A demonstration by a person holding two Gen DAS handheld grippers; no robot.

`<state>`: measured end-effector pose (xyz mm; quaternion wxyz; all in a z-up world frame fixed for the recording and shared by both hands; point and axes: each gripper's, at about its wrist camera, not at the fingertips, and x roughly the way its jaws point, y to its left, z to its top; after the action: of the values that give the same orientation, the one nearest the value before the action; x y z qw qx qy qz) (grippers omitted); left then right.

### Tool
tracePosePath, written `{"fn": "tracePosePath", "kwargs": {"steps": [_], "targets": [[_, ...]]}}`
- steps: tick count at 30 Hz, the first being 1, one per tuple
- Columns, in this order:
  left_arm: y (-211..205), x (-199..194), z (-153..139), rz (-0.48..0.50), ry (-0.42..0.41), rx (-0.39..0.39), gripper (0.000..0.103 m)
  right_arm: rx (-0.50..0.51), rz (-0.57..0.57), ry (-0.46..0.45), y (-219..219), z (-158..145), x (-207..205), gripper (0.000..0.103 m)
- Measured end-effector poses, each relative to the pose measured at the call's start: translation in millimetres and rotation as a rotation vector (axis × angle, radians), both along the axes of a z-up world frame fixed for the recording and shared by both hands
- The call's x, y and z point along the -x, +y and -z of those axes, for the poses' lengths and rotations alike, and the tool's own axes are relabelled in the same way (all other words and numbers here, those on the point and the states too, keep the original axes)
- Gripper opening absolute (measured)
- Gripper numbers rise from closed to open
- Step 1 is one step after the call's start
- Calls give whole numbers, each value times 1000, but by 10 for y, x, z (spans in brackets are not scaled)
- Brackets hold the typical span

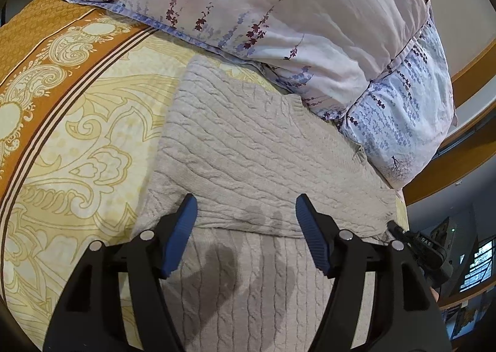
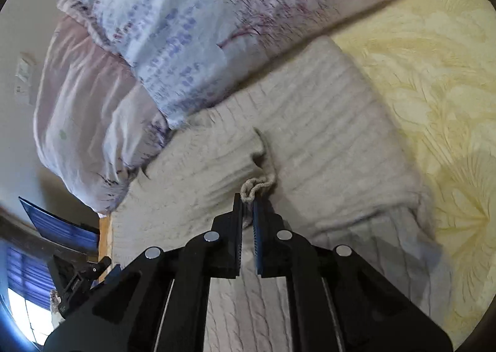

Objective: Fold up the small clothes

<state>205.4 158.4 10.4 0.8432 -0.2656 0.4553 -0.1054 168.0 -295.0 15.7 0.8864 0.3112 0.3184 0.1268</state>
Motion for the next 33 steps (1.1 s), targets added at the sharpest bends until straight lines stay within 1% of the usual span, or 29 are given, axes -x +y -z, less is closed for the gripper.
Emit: {"fn": "tracePosePath", "kwargs": {"steps": [2,3,4,5,6,8,10,11,13,15,16,17,19,23,27,29,33], "targets": [[-10,-1,2,2,-2,-4,68,51,11,-136,40,-190,141,6],[-13,-1,3,4,-4,-5,68,67,13,-184,54,-259,208,6],[-16,-1,6,5,-6,-6,68,76,16,-205,66,-306,230,6],[-16,0,7,6,-7,-6,68,86,29,-197,61,-297,261,6],[-18,2,8,7,-9,-5,68,96,38,-170,56,-255,243,6],[-17,3,14,10,-13,-7,68,119,53,-74,56,-55,156,6],[-31,11,9,15,-15,-13,69,116,59,-18,43,101,98,6],[-38,16,3,20,-16,-16,69,101,62,-10,30,141,84,6],[-41,55,-16,39,-31,-17,70,105,55,-5,45,111,81,7],[-16,144,-39,64,-54,0,70,95,50,-5,8,61,157,14],[5,201,-55,77,-65,6,70,96,50,-11,-19,37,214,22],[22,250,-69,86,-75,5,70,97,45,-23,-53,12,275,35],[104,432,-121,105,-110,-3,70,92,35,-57,-187,-30,474,46],[292,785,-151,126,-138,-26,70,75,17,-85,-520,-27,848,46],[430,1153,-119,160,-158,-39,70,51,-23,-51,-806,123,1207,46],[478,1317,-70,170,-141,-31,70,38,-48,-32,-887,192,1345,46],[477,1517,70,176,-98,-23,70,15,-87,7,-962,347,1585,46]]}}
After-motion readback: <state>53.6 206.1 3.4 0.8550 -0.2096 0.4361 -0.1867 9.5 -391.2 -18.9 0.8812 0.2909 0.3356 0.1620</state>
